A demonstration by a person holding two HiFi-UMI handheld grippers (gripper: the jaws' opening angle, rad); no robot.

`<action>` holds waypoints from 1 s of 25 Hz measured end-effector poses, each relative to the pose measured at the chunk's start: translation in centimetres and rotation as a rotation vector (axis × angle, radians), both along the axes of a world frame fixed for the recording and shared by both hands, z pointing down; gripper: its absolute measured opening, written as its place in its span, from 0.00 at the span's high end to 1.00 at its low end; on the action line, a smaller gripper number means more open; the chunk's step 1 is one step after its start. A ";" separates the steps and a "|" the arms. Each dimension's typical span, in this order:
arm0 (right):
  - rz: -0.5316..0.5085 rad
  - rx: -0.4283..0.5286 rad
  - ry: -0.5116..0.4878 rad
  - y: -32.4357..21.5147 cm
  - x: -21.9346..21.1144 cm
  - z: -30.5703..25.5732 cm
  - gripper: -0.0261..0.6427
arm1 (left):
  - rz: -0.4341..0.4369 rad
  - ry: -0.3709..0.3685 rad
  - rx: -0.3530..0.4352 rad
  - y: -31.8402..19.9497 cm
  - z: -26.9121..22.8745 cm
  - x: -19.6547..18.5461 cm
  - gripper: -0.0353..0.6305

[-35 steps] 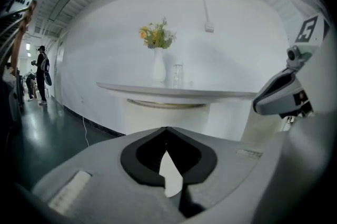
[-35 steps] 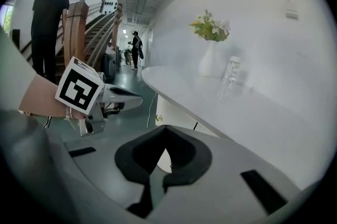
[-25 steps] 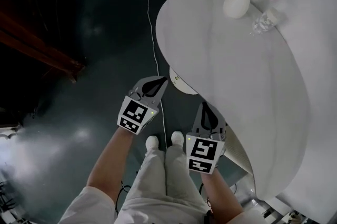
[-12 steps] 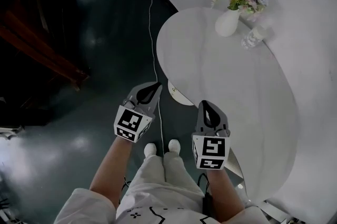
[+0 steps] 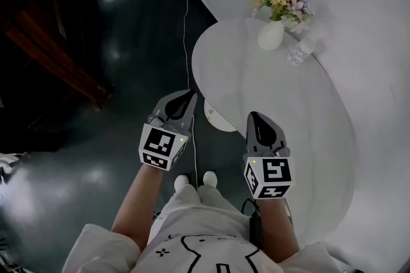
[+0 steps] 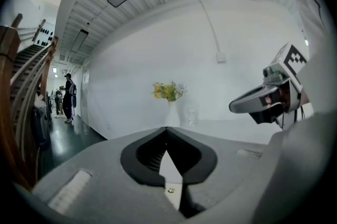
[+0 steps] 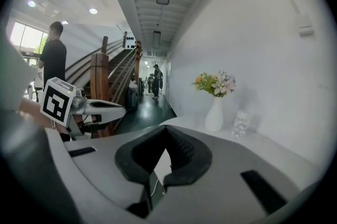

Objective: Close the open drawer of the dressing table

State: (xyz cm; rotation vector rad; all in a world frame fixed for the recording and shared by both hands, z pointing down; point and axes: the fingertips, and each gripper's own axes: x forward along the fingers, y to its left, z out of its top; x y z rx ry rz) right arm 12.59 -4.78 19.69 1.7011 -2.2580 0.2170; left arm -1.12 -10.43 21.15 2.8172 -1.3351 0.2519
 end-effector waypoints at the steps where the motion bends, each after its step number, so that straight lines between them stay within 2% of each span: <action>1: -0.005 0.010 0.001 0.3 0.2 -0.6 0.96 | -0.007 0.009 0.008 0.2 -0.8 0.0 0.92; 9: -0.008 0.131 0.020 1.7 2.4 -6.3 0.96 | -0.047 0.056 0.099 2.1 -7.5 -0.4 0.92; 15: -0.019 0.221 0.042 2.0 3.3 -9.5 0.96 | -0.093 0.014 0.169 2.9 -10.8 -1.9 0.92; 21: -0.001 0.291 0.033 2.9 4.8 -12.9 0.96 | -0.145 0.039 0.257 4.0 -15.5 -3.6 0.92; 25: 0.012 0.339 0.035 3.8 5.3 -15.3 0.96 | -0.136 0.039 0.310 5.0 -18.1 -3.7 0.92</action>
